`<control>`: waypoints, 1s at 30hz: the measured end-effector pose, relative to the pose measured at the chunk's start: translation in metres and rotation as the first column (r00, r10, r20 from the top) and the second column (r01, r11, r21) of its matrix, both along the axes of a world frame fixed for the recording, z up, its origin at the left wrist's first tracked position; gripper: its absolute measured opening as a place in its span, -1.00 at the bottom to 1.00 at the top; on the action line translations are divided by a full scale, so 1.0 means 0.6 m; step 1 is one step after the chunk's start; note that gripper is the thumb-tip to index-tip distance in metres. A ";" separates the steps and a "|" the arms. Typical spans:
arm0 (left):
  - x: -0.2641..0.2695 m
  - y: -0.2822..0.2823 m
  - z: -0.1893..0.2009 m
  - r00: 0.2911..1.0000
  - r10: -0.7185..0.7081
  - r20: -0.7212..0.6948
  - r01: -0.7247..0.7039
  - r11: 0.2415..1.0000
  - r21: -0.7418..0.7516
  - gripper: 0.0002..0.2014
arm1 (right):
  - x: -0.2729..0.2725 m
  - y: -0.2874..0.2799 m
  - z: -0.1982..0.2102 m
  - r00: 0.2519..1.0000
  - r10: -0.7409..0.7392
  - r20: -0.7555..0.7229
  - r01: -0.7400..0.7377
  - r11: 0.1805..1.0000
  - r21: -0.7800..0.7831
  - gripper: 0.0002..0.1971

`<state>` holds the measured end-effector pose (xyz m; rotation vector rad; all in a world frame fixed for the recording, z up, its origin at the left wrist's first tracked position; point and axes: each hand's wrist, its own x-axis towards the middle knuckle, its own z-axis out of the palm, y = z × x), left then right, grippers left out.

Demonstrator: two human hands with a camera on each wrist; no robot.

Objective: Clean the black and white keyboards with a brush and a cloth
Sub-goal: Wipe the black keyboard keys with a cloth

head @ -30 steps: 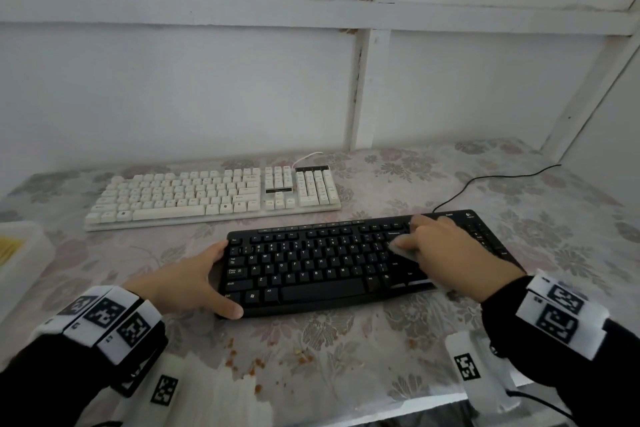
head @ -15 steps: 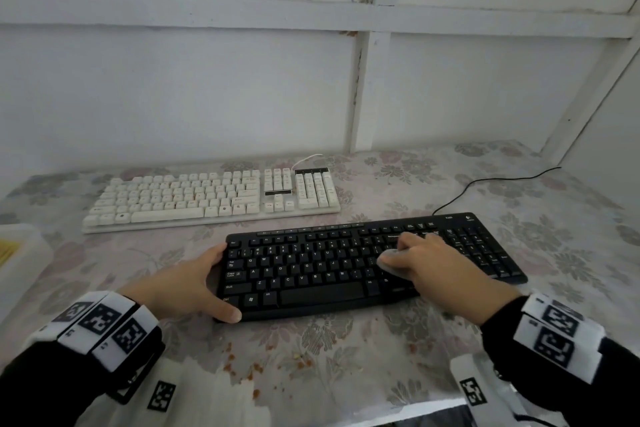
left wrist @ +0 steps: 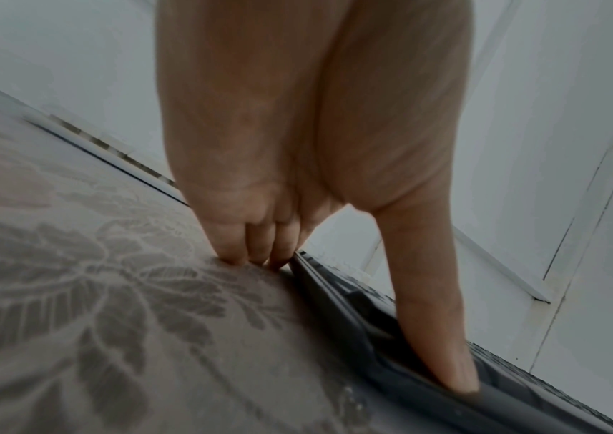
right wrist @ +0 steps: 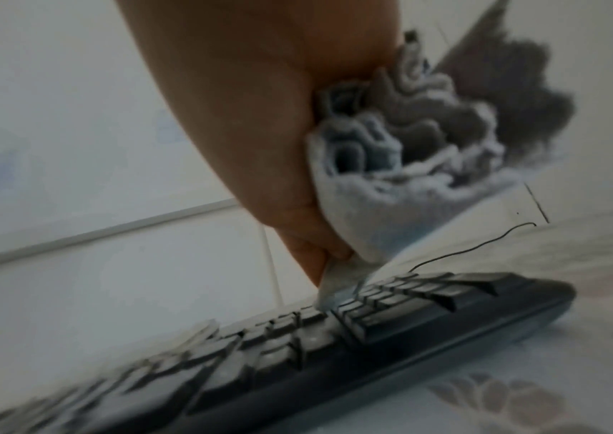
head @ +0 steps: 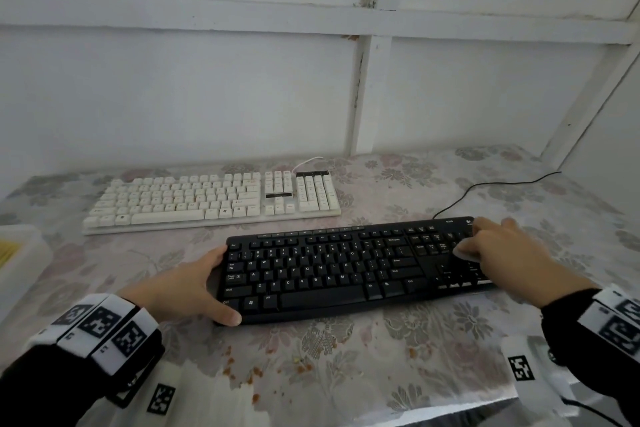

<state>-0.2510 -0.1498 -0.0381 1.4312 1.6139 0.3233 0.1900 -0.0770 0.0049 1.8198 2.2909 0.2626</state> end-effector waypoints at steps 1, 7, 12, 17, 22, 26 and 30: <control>0.000 0.000 0.001 1.000 -0.001 -0.002 0.001 1.000 -0.004 0.42 | -0.004 0.001 -0.001 0.999 0.018 -0.040 -0.017 1.000 0.024 -0.71; -0.002 -0.001 -0.002 1.000 0.008 -0.018 -0.008 1.000 -0.011 0.46 | -0.015 -0.019 -0.031 0.958 0.153 -0.241 -0.159 0.987 -0.005 -0.83; 0.001 -0.002 0.002 1.000 0.002 -0.018 -0.002 1.000 -0.002 0.46 | 0.028 -0.016 -0.025 0.995 0.058 -0.087 -0.056 0.998 0.025 -0.54; 0.007 -0.004 0.009 1.000 -0.005 -0.024 0.005 1.000 -0.005 0.51 | 0.039 -0.010 -0.020 0.993 -0.019 -0.115 0.019 1.000 -0.005 -0.58; 0.008 -0.005 0.012 1.000 0.003 -0.019 -0.003 1.000 -0.008 0.55 | 0.048 -0.002 -0.034 0.989 -0.075 -0.128 0.076 0.997 0.001 -0.62; 0.008 -0.005 0.014 1.000 0.003 -0.001 -0.003 1.000 -0.012 0.52 | 0.068 0.008 -0.040 0.985 -0.107 -0.136 0.109 0.994 0.008 -0.66; 0.009 -0.006 0.015 1.000 0.003 0.009 -0.003 1.000 -0.016 0.55 | 0.086 0.017 -0.043 0.974 -0.151 -0.167 0.154 0.988 0.008 -0.67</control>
